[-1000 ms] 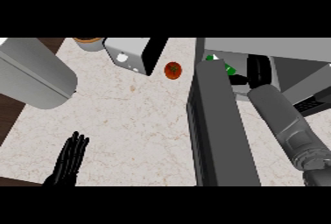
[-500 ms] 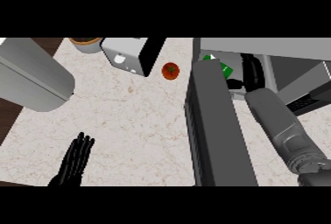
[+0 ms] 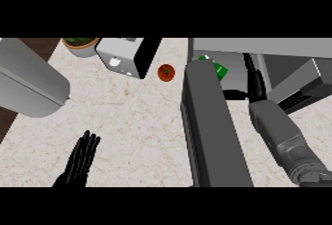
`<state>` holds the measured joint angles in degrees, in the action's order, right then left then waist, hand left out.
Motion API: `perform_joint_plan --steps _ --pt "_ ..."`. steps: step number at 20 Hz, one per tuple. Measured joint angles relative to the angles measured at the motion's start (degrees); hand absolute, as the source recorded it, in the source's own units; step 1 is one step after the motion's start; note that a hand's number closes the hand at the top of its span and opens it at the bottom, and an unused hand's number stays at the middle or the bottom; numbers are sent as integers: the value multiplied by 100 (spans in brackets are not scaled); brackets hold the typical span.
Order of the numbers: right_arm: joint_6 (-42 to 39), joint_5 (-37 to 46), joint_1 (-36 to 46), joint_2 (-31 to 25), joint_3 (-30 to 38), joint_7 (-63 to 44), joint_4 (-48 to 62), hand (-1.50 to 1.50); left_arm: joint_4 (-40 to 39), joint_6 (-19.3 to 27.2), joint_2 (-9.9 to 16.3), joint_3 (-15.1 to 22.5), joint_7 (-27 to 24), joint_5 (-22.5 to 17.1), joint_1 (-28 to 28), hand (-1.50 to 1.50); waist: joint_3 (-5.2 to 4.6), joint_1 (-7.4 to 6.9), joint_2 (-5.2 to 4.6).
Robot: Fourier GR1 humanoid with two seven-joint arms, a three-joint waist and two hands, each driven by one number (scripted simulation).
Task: Pick up the milk, place it into the microwave and close the microwave
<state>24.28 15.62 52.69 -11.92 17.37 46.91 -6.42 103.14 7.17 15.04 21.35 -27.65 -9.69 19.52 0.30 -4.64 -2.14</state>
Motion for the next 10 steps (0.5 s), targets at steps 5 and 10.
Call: perform_joint_plan --steps 5,10 --pt "-341 -166 -355 -13 163 347 -14 -150 -1 43 -78 112 107 103 -68 -150 -3 82 35" --pt "-1026 -288 -677 -16 248 630 -2 -150 -44 92 -163 177 270 196 -221 -150 -6 162 73"
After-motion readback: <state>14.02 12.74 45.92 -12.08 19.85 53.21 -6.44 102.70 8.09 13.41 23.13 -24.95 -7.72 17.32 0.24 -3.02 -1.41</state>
